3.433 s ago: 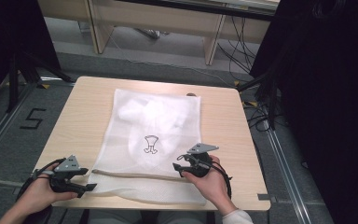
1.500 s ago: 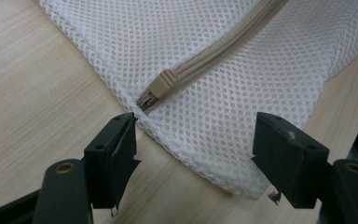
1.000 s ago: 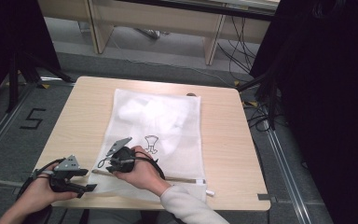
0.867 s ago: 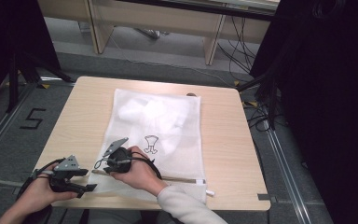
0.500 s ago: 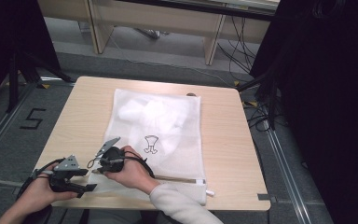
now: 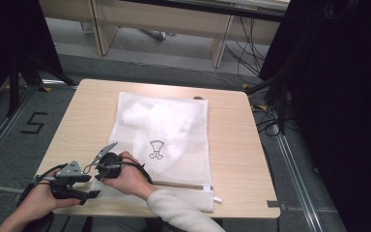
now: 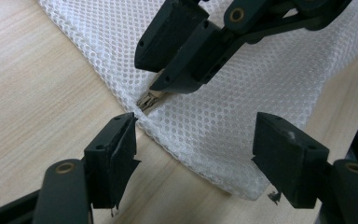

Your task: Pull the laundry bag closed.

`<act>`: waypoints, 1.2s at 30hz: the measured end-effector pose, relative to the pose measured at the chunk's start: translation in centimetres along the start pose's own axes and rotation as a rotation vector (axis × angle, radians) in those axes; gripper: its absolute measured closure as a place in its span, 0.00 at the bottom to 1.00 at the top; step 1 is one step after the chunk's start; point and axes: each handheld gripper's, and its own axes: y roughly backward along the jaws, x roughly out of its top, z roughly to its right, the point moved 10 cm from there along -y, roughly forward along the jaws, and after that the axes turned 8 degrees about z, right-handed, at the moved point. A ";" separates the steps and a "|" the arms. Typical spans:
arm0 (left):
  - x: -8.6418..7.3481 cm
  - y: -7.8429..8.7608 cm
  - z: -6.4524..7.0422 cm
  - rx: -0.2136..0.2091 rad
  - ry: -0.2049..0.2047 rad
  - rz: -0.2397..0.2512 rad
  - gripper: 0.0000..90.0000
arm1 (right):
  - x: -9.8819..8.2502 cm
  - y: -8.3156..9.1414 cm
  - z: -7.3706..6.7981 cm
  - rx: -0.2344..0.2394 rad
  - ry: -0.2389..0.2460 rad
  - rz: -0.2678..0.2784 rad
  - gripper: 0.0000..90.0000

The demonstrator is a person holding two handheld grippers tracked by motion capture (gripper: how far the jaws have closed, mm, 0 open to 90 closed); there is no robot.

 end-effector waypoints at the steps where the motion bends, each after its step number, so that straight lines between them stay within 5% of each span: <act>1: 0.0 0.0 0.0 -0.005 -0.005 -0.005 0.33 | 0.0 0.0 0.0 -0.006 0.000 -0.004 0.86; 2: 0.0 0.0 0.0 -0.007 -0.004 -0.005 0.33 | -0.2 -0.1 -0.4 -0.004 -0.049 -0.020 0.86; 13: -0.1 0.0 -0.1 -0.008 -0.013 -0.020 0.34 | 0.0 0.0 -0.4 0.004 -0.030 -0.005 0.91; 15: 0.0 -0.3 0.2 -0.010 0.047 0.003 0.35 | 0.5 0.7 -0.6 0.008 -0.021 0.002 0.91; 20: 0.1 -0.6 -0.1 -0.018 0.031 -0.015 0.37 | 0.7 1.7 -0.8 0.003 -0.003 0.003 0.91; 23: 0.6 -1.0 0.2 -0.050 0.081 0.015 0.41 | 1.1 2.1 -0.6 -0.005 0.024 0.022 0.91; 29: 1.0 -1.1 0.4 -0.091 0.176 0.032 0.63 | 1.3 2.8 -0.8 0.003 0.021 0.023 0.91; 36: 1.4 -1.0 0.4 -0.062 0.193 0.021 0.86 | 1.0 3.1 -0.9 0.004 0.028 0.014 0.91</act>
